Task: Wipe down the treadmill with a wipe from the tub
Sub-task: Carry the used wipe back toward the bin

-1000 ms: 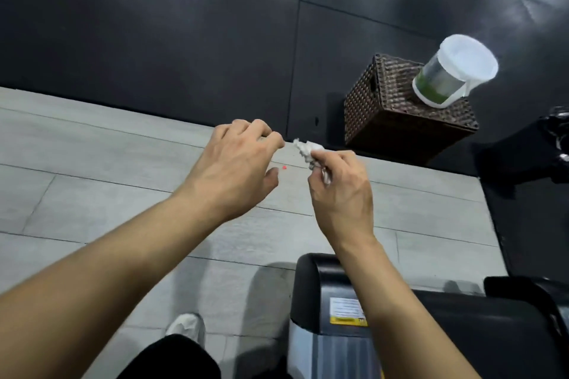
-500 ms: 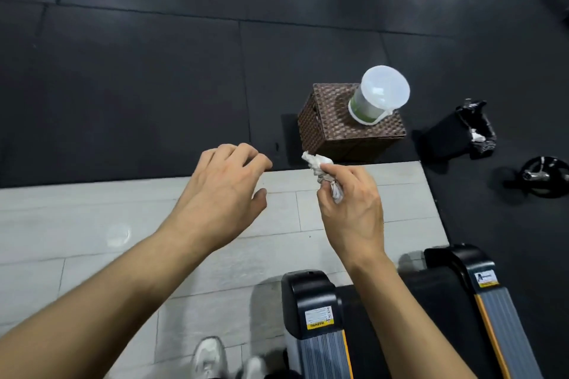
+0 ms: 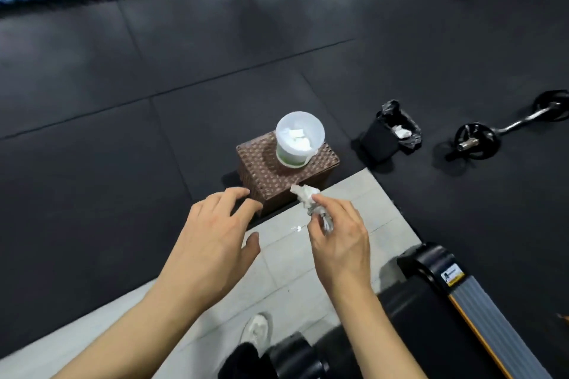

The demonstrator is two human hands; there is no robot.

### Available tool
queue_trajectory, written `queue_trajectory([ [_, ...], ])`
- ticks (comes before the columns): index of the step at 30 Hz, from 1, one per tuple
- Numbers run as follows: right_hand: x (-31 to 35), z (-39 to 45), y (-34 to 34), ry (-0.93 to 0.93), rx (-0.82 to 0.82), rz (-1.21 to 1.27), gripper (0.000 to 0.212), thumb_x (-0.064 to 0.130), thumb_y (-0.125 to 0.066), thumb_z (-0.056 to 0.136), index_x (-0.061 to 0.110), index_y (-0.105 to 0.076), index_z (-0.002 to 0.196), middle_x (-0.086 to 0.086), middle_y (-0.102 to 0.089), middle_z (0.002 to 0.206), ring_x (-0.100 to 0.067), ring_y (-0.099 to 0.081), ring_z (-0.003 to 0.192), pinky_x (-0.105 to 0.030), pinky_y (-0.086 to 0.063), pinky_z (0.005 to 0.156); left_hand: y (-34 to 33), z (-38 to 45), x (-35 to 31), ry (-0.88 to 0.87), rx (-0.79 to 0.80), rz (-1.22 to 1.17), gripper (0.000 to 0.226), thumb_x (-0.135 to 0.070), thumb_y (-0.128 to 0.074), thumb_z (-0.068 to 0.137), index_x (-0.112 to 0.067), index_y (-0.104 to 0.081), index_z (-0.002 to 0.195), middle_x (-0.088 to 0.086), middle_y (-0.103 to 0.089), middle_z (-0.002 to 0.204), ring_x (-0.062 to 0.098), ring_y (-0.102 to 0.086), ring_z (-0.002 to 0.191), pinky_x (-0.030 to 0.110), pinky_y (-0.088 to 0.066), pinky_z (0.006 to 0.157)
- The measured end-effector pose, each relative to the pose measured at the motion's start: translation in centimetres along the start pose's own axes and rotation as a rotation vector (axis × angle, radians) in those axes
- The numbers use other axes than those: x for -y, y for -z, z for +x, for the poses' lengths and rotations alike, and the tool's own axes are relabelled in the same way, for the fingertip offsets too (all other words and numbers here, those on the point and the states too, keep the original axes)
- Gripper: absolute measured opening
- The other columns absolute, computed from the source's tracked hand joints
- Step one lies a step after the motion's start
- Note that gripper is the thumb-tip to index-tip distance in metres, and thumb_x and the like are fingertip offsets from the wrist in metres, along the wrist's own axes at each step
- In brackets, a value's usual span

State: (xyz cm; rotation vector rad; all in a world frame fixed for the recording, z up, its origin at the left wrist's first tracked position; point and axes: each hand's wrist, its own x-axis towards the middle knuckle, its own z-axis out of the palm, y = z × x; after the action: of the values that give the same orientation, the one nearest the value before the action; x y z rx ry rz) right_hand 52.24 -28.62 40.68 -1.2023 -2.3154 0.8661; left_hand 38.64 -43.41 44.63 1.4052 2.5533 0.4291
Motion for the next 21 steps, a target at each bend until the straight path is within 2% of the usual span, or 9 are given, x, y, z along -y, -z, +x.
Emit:
queue_trajectory([
  [2,0.0,2.2,1.3,-0.017,-0.058,-0.013,0.035,0.013,-0.067,0.091,0.027,-0.069,0.123,0.013,-0.062,0.111,-0.009,-0.056,0.101,-0.018,-0.044,0.082,0.8,3.2,-1.2,-0.048,0.008,-0.003,0.04,-0.028,-0.074,0.082,-0.024,-0.065,0.121,-0.001,-0.058,0.131,0.026,-0.057,0.118,0.042,-0.049,0.095],
  [8,-1.2,7.9,4.2,-0.111,-0.128,-0.054,0.034,0.015,-0.068,0.091,0.03,-0.068,0.122,0.019,-0.059,0.108,-0.005,-0.055,0.099,-0.015,-0.041,0.083,1.4,11.8,-3.9,-0.195,0.029,-0.01,0.04,-0.03,-0.073,0.083,-0.024,-0.065,0.121,-0.003,-0.061,0.125,0.024,-0.057,0.115,0.04,-0.048,0.093],
  [13,-2.7,13.2,5.5,-0.19,-0.192,-0.073,0.034,0.015,-0.069,0.089,0.029,-0.069,0.121,0.016,-0.061,0.108,-0.009,-0.058,0.097,-0.019,-0.042,0.082,1.5,19.3,-5.3,-0.314,0.055,-0.028,0.038,-0.038,-0.053,0.087,-0.025,-0.065,0.12,-0.005,-0.06,0.122,0.023,-0.058,0.113,0.039,-0.049,0.092],
  [18,-2.6,19.2,5.8,-0.269,-0.204,-0.039,0.032,0.017,-0.067,0.09,0.031,-0.068,0.12,0.018,-0.06,0.106,-0.007,-0.058,0.099,-0.018,-0.042,0.085,2.0,27.2,-5.2,-0.397,0.084,-0.009,0.033,-0.028,-0.069,0.082,-0.024,-0.066,0.115,-0.001,-0.061,0.122,0.026,-0.058,0.108,0.041,-0.049,0.089],
  [21,-2.7,22.9,6.0,-0.317,-0.242,0.024,0.032,0.018,-0.066,0.09,0.03,-0.068,0.12,0.018,-0.06,0.106,-0.008,-0.058,0.1,-0.018,-0.041,0.086,2.0,31.8,-5.8,-0.454,0.066,0.008,0.03,-0.031,-0.056,0.083,-0.021,-0.067,0.109,0.0,-0.063,0.119,0.027,-0.059,0.105,0.038,-0.044,0.087],
])
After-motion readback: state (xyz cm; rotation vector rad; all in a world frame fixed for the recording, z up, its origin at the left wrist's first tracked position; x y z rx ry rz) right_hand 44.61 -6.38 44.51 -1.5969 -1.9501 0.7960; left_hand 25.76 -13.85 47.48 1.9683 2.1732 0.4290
